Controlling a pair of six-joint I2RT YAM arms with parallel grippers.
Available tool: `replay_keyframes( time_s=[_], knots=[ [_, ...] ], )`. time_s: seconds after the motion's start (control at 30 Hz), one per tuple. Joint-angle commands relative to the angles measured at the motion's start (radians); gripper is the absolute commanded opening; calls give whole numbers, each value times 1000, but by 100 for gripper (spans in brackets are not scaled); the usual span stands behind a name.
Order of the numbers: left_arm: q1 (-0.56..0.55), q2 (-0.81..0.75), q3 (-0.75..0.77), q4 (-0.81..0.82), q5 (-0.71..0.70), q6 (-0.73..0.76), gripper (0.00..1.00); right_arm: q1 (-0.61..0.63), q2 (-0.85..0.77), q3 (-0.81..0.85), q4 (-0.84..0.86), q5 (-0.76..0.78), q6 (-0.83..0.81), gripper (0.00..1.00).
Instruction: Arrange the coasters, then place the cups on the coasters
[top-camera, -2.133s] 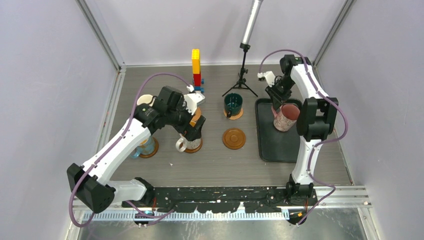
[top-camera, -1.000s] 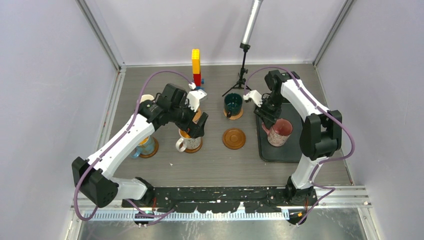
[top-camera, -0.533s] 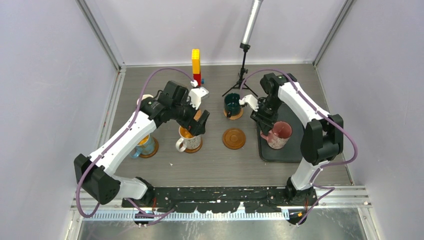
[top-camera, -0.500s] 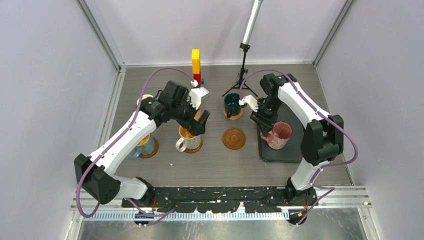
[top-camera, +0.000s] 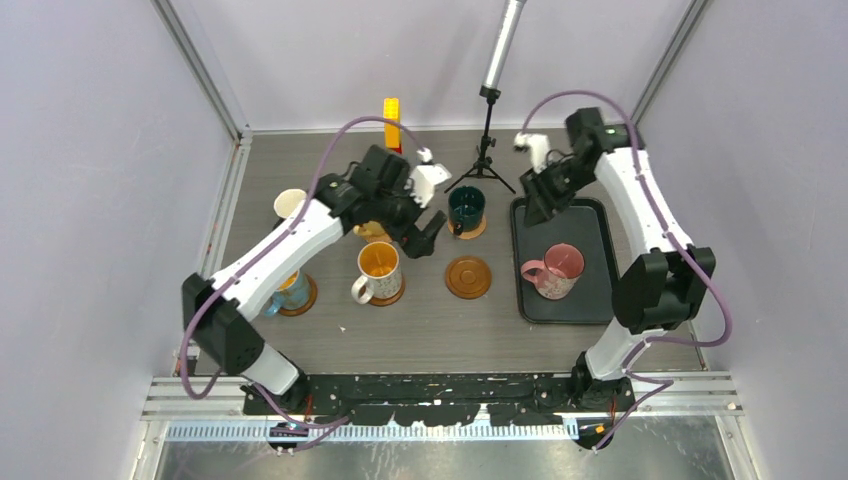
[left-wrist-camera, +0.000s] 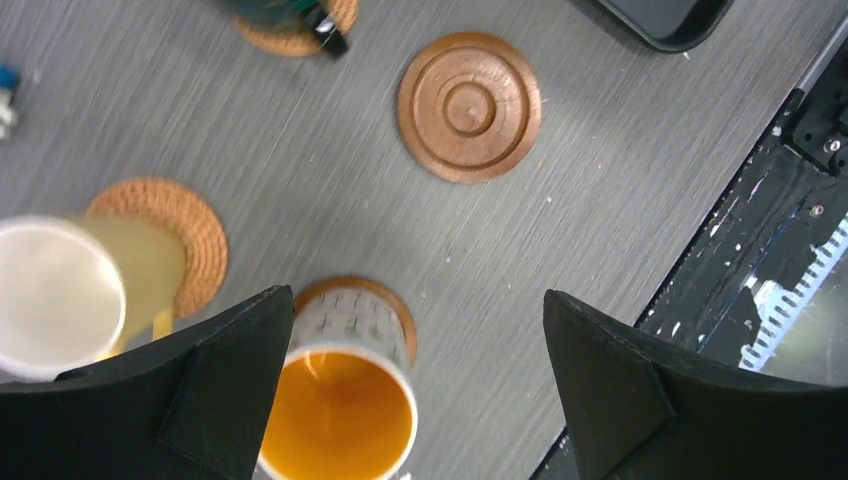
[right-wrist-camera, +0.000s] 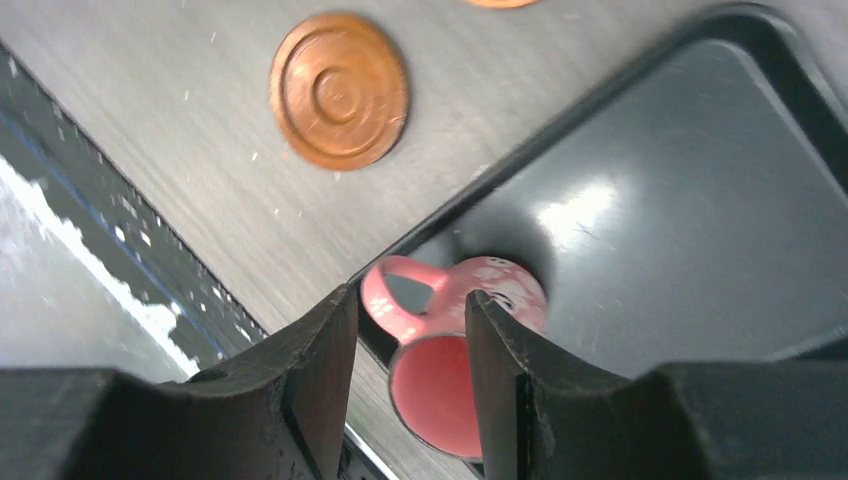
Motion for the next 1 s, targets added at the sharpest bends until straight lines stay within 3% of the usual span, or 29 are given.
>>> replay_keyframes(
  time_s=[0.0, 0.13, 0.43, 0.73, 0.97],
  knots=[
    [-113, 137, 153, 15, -31, 83, 96, -181, -48, 87, 60, -115, 202, 50],
    [-202, 312, 342, -50, -43, 135, 93, -327, -62, 70, 68, -112, 240, 50],
    [-300, 555, 555, -109, -29, 185, 94, -603, -112, -71, 62, -84, 180, 50],
    [-327, 727, 760, -180, 5, 272, 94, -695, -128, -169, 61, 85, 122, 50],
    [-355, 795, 830, -169, 26, 295, 93, -709, -151, -260, 81, 135, 91, 49]
  ],
)
